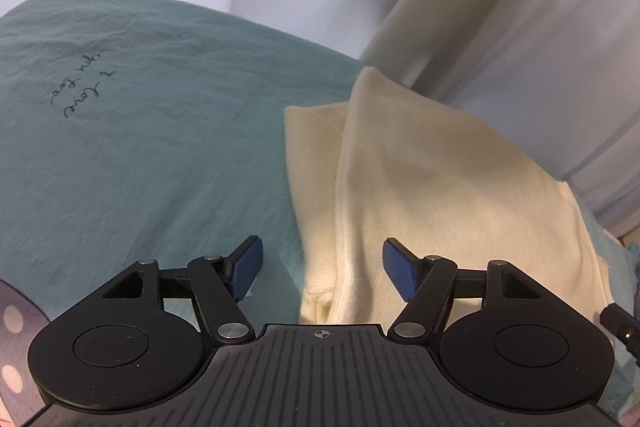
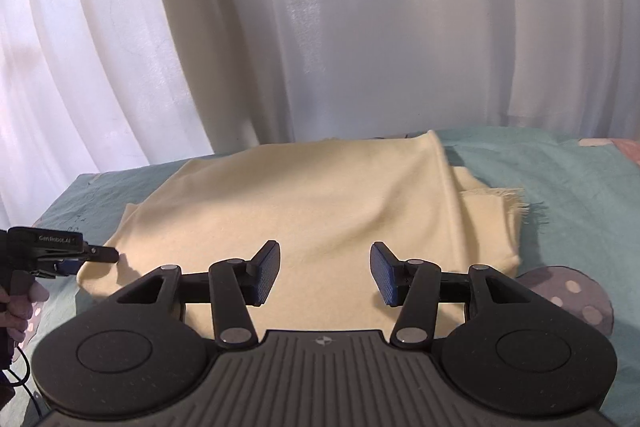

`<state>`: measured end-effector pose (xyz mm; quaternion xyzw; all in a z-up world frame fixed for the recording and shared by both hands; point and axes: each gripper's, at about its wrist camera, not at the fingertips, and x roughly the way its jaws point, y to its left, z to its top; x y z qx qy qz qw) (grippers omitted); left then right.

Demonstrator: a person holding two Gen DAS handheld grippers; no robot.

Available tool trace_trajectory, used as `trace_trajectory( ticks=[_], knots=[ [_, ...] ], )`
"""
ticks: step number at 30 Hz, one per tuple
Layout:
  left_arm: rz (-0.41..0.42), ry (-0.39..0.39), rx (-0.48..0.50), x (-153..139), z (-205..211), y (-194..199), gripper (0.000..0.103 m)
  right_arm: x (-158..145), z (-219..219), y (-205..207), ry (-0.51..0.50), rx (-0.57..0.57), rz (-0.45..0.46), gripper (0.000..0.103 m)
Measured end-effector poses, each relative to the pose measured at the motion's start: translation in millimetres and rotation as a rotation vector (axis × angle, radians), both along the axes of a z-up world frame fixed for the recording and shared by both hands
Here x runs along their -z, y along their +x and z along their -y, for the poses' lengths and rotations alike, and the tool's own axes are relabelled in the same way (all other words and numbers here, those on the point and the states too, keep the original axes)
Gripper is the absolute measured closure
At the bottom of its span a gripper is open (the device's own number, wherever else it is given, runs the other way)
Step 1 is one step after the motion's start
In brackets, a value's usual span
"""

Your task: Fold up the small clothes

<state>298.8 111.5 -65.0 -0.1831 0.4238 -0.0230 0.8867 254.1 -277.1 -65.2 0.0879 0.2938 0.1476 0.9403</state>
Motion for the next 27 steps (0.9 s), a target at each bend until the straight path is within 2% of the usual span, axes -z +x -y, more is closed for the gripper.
trace_trajectory(
  ticks=[5, 10, 12, 13, 14, 16, 17, 18, 23, 27],
  knots=[
    [-0.003, -0.128, -0.018, 2.1, -22.3, 11.8, 0.029, 7.0, -30.5, -0.6, -0.025, -0.066, -0.035, 0.058],
    [-0.013, -0.26, 0.005, 7.1, -35.4, 25.1, 0.031, 12.8, -41.8, -2.1, -0.053, -0.092, -0.049, 0.061],
    [-0.025, -0.322, 0.028, 11.8, -35.5, 31.0, 0.038, 13.5, -40.9, -2.6, -0.052, -0.088, -0.057, 0.061],
    [-0.021, -0.345, 0.036, 14.3, -35.9, 33.6, 0.038, 13.8, -40.8, -2.4, -0.051, -0.086, -0.059, 0.061],
    [-0.017, -0.353, 0.038, 15.7, -35.6, 35.9, 0.043, 14.3, -40.6, -1.8, -0.049, -0.085, -0.062, 0.061],
    [-0.028, -0.366, 0.027, 20.0, -36.1, 41.5, 0.058, 13.9, -40.3, -2.0, -0.05, -0.082, -0.064, 0.061],
    [-0.038, -0.378, 0.021, 22.5, -37.1, 44.7, 0.069, 14.0, -40.0, -2.1, -0.049, -0.083, -0.064, 0.061],
    [-0.052, -0.393, 0.016, 25.5, -38.2, 47.4, 0.074, 14.3, -39.7, -2.3, -0.049, -0.084, -0.065, 0.061],
    [-0.071, -0.426, 0.016, 27.9, -40.5, 51.5, 0.083, 16.7, -39.7, 0.8, -0.041, -0.078, -0.069, 0.061],
    [-0.047, -0.429, 0.015, 11.2, -34.7, 47.2, 0.085, 17.3, -37.4, 1.0, -0.037, -0.072, -0.068, 0.061]
  ],
)
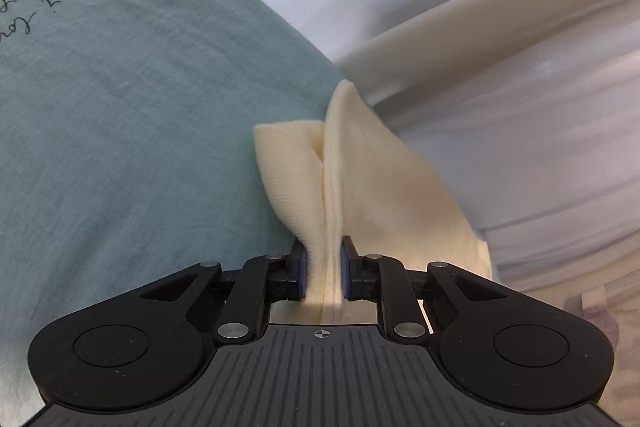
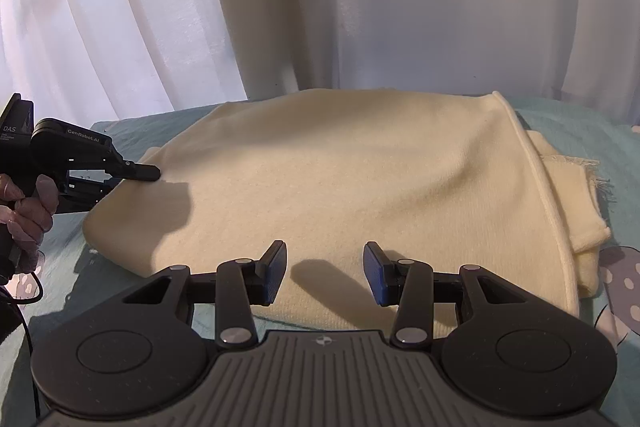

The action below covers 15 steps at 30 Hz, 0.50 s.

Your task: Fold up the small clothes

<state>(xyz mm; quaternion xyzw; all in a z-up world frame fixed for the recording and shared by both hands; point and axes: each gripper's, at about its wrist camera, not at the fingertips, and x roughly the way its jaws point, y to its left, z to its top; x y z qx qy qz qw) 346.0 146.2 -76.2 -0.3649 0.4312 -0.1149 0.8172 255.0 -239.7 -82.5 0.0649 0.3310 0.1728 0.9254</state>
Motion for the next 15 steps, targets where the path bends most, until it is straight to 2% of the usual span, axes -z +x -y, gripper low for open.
trace_trajectory(
  ticks=[5, 8, 12, 15],
  knots=[
    [0.091, -0.025, 0.063, -39.1, 32.3, -1.8, 0.086, -2.2, 6.7, -0.8, 0.013, 0.029, 0.009, 0.061],
    [0.127, -0.034, 0.124, -55.1, 70.5, 1.3, 0.086, -4.1, 12.3, -1.7, 0.029, 0.052, 0.017, 0.061],
    [0.117, -0.039, 0.218, -46.3, 126.7, 6.9, 0.086, -6.2, 23.2, -5.3, 0.049, 0.088, 0.026, 0.061],
    [0.042, -0.048, 0.265, -18.8, 164.7, 11.2, 0.085, -5.6, 31.3, -7.1, 0.054, 0.114, 0.024, 0.061]
  ],
)
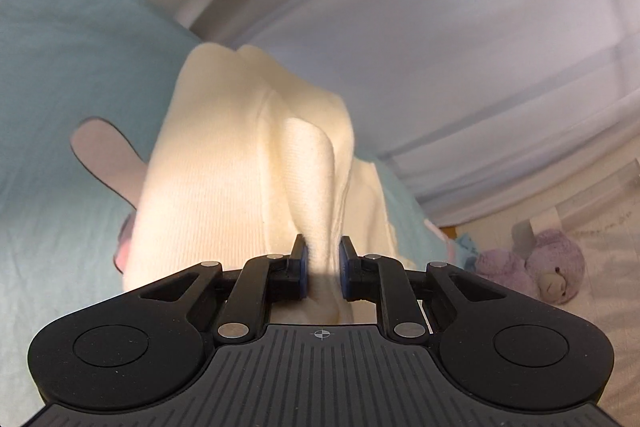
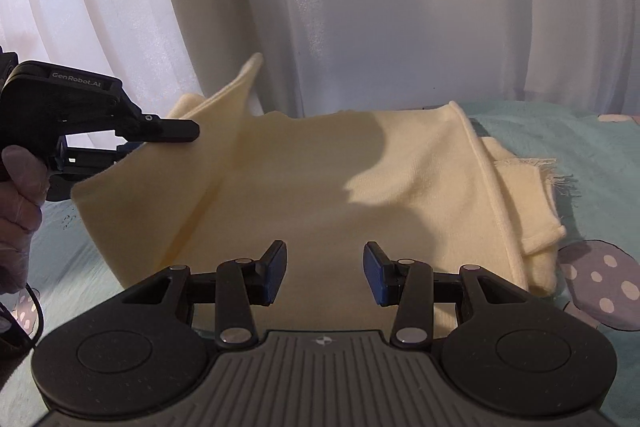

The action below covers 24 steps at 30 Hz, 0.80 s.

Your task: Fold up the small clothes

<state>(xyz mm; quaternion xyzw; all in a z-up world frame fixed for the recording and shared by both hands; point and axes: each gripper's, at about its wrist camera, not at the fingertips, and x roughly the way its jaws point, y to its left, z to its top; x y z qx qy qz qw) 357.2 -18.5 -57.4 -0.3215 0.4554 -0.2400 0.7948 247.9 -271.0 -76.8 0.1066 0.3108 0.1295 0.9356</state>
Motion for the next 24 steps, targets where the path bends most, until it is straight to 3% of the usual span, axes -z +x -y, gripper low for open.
trace_trajectory(
  ticks=[3, 6, 8, 10, 13, 17, 19, 24],
  knots=[
    [-0.028, 0.051, 0.027, 21.9, 23.7, -5.0, 0.084, 1.6, 9.9, -0.4, 0.014, 0.025, -0.014, 0.061],
    [0.02, 0.101, 0.064, 9.0, 28.0, -15.7, 0.082, 3.4, 19.2, 0.4, 0.038, 0.037, -0.033, 0.061],
    [0.068, 0.077, 0.082, -11.9, 19.7, -30.7, 0.077, 4.0, 23.7, 0.1, 0.05, 0.04, -0.034, 0.061],
    [0.13, 0.095, 0.046, -28.7, 6.2, -45.6, 0.062, 4.3, 27.3, 0.6, 0.06, 0.044, -0.035, 0.061],
    [0.182, 0.199, -0.065, -42.3, -16.6, -58.5, 0.058, 3.2, 34.3, 5.2, 0.099, 0.043, -0.035, 0.061],
    [0.135, 0.372, -0.109, -21.5, -24.1, -59.8, 0.056, 2.1, 36.7, 17.4, 0.173, 0.023, -0.055, 0.061],
    [0.099, 0.358, -0.06, -8.3, -25.8, -60.8, 0.056, 2.0, 36.4, 26.7, 0.244, -0.01, -0.086, 0.059],
    [0.093, 0.393, -0.077, 4.8, -6.1, -60.7, 0.043, 8.8, 30.0, 57.5, 0.38, -0.076, -0.178, 0.053]
  ],
)
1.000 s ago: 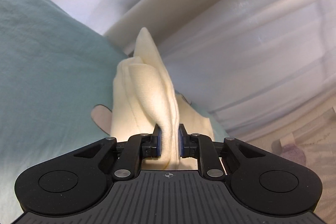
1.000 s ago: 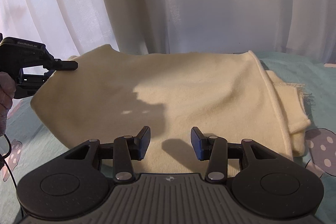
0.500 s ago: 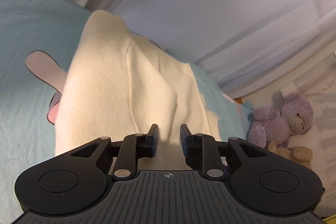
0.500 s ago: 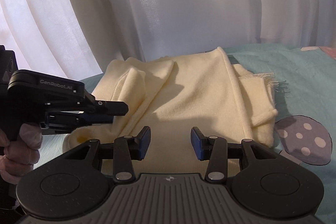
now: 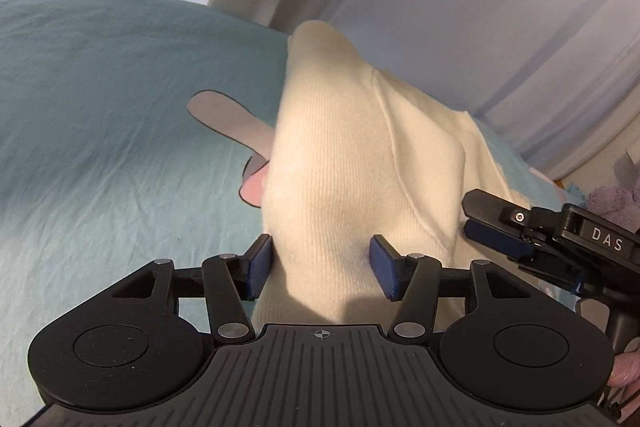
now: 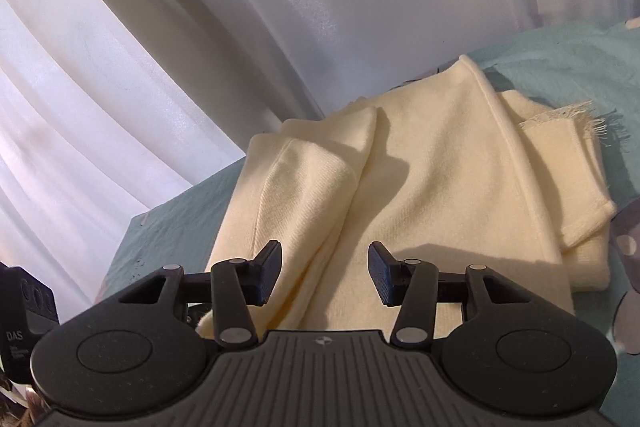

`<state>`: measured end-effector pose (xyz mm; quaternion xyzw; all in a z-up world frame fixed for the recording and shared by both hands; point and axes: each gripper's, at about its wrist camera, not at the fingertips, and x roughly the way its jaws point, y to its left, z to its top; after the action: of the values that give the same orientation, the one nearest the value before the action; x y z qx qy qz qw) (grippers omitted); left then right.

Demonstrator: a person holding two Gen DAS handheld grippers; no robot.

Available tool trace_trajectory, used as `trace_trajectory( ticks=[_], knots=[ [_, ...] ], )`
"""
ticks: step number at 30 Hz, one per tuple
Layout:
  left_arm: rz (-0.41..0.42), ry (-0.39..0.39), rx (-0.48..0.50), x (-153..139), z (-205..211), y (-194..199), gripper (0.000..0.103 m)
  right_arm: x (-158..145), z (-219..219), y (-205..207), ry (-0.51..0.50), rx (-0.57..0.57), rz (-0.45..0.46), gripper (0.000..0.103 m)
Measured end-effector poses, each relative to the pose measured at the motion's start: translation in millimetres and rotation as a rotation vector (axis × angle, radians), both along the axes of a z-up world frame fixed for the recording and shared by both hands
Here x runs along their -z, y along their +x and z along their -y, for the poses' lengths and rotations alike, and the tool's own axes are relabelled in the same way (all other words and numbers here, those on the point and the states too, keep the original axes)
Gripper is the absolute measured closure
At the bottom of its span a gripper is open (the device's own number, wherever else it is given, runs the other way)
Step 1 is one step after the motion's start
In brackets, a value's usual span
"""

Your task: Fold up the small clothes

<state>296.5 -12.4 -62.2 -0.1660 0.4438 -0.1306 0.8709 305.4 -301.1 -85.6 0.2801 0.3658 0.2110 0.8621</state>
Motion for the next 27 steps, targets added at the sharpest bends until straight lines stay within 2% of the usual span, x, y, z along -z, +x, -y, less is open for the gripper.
trace_trajectory(
  ticks=[3, 7, 10, 13, 15, 16, 17, 18, 23, 25, 27],
  knots=[
    [0.018, 0.041, 0.015, 0.6, 7.9, -1.1, 0.041, 9.4, -10.9, 19.4, 0.01, -0.049, -0.045, 0.05],
    [0.0, 0.008, 0.001, 4.7, 2.8, -0.1, 0.04, 16.0, -17.7, 32.0, 0.1, -0.066, -0.077, 0.05],
    [-0.01, -0.012, -0.008, 5.7, -0.9, 0.4, 0.04, 12.2, -25.4, 35.6, 0.127, -0.093, -0.051, 0.061],
    [-0.008, -0.005, -0.005, 6.1, -1.3, 0.1, 0.039, 18.3, -34.5, 43.9, 0.106, -0.103, -0.078, 0.057],
    [-0.007, 0.005, -0.004, 6.5, -0.6, 0.1, 0.039, 21.4, -36.9, 43.9, 0.129, -0.095, -0.078, 0.057],
    [-0.009, 0.006, -0.008, 4.4, -0.3, -0.5, 0.039, 19.6, -40.2, 44.5, 0.11, -0.092, -0.072, 0.063],
    [-0.008, 0.006, -0.014, 1.4, -1.0, -1.3, 0.039, 14.5, -44.8, 43.2, 0.048, -0.093, -0.046, 0.082],
    [-0.004, 0.006, -0.018, -3.4, -0.6, -2.7, 0.039, 7.4, -50.1, 40.7, -0.027, -0.093, -0.006, 0.09],
    [0.098, 0.032, -0.005, -25.1, 1.7, -9.1, 0.039, -28.1, -55.5, 21.5, -0.292, -0.055, 0.208, 0.09],
    [0.083, 0.054, 0.015, -19.0, 7.7, -3.4, 0.039, -32.8, -47.1, 16.4, -0.38, -0.019, 0.235, 0.09],
    [0.05, 0.041, 0.049, -7.7, 15.7, 3.4, 0.039, -28.8, -43.7, 14.7, -0.477, 0.013, 0.237, 0.09]
  ],
)
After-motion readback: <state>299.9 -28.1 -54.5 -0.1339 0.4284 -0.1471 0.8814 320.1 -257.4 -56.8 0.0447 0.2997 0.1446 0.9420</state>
